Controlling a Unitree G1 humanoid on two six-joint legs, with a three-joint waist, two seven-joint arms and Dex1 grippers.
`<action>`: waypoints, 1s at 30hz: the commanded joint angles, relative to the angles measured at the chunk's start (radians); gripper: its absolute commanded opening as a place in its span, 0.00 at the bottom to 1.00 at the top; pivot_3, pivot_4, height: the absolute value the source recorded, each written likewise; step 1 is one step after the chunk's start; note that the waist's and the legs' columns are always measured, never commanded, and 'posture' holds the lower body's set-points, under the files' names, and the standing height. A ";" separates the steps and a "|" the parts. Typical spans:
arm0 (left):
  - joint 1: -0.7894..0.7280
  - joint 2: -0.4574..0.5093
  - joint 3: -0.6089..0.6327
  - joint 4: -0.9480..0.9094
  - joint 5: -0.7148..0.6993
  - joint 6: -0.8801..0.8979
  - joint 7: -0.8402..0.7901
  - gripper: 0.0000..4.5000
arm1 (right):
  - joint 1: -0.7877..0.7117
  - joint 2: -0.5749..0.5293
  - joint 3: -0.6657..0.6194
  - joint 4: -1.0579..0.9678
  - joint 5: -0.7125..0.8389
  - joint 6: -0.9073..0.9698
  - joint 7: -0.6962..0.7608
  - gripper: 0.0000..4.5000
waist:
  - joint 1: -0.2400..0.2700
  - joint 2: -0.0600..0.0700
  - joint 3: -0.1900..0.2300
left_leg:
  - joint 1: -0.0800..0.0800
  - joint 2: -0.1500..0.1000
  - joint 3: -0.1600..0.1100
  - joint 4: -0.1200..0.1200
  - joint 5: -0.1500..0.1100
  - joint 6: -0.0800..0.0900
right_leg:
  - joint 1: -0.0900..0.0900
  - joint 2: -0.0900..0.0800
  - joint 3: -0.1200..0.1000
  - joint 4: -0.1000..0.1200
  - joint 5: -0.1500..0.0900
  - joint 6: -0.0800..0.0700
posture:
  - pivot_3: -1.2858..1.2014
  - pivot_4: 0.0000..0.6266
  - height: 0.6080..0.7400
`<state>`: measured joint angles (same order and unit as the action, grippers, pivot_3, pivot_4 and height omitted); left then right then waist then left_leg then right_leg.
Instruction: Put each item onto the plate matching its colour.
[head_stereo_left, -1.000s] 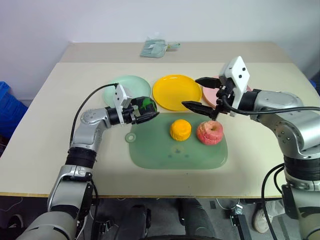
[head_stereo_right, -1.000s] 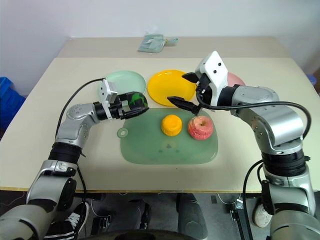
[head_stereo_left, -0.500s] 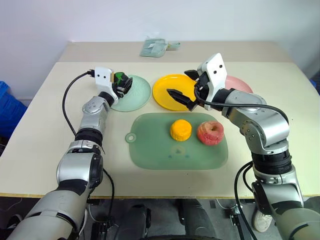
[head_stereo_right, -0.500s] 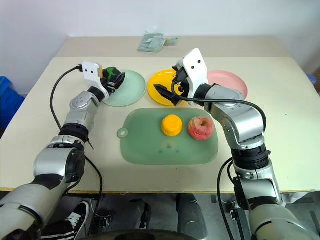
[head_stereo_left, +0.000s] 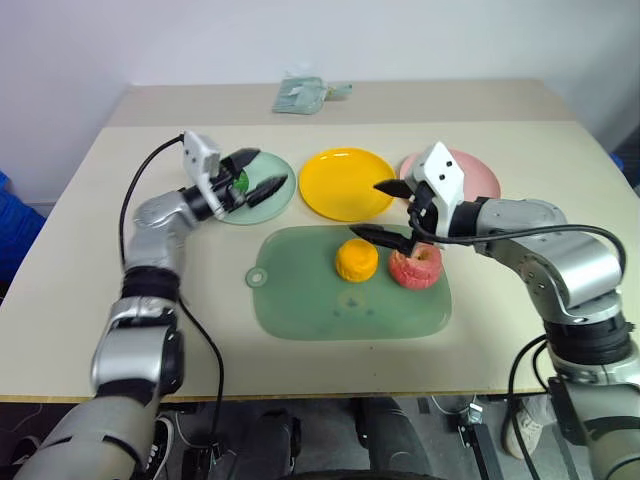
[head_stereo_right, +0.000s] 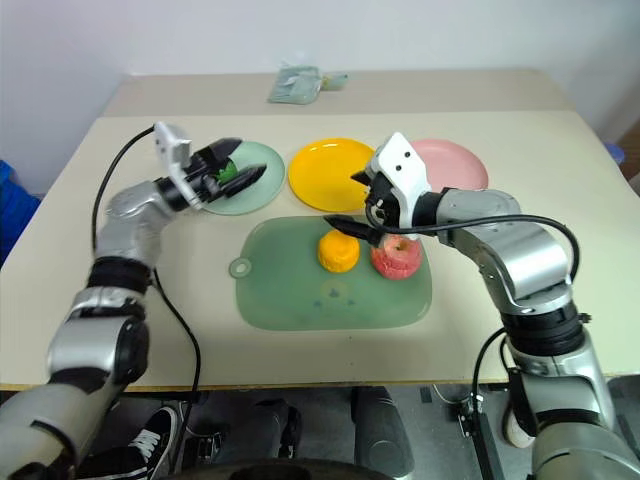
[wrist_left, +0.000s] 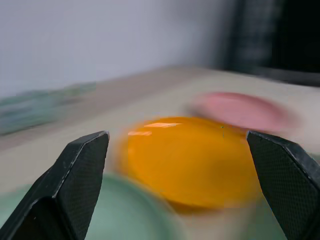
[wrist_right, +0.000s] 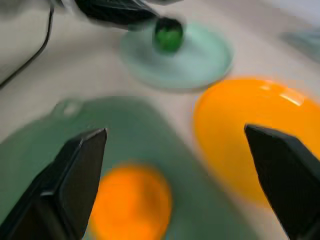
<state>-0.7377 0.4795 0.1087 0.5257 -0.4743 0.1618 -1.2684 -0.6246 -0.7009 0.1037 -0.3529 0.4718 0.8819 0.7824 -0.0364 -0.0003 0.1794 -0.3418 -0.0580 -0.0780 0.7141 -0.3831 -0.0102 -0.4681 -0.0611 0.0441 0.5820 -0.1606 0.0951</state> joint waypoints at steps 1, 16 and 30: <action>0.065 0.098 -0.031 -0.253 -0.118 0.245 -0.118 1.00 | 0.000 -0.029 0.063 -0.034 -0.017 -0.002 0.044 1.00 | -0.003 0.000 0.000 | 0.000 0.000 0.000 0.001 0.000 0.000 | 0.000 0.000 0.000 0.000 0.000 0.000 | 0.52 0.24 1.00; 0.310 0.212 -0.011 -0.613 -0.172 0.264 -0.141 1.00 | -0.041 0.013 0.218 0.113 -0.166 -0.021 0.050 1.00 | 0.016 0.000 0.000 | 0.002 0.000 0.000 0.000 0.001 -0.002 | 0.001 0.000 0.000 -0.001 0.000 0.000 | 0.52 0.24 1.00; 0.303 0.185 -0.021 -0.577 -0.071 0.167 0.017 1.00 | -0.121 0.141 0.127 0.193 -0.158 -0.047 0.017 0.71 | 0.022 0.000 0.000 | 0.002 0.000 0.000 0.000 0.001 -0.002 | 0.001 0.000 0.000 -0.001 0.000 0.000 | 0.52 0.24 1.00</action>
<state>-0.4085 0.6688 0.0722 -0.0673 -0.5854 0.3757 -1.2968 -0.6938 -0.5784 0.3048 -0.1502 0.2933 0.8564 0.8252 -0.0147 -0.0002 0.1793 -0.3396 -0.0577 -0.0783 0.7146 -0.3819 -0.0124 -0.4671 -0.0611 0.0438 0.5806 -0.1606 0.0950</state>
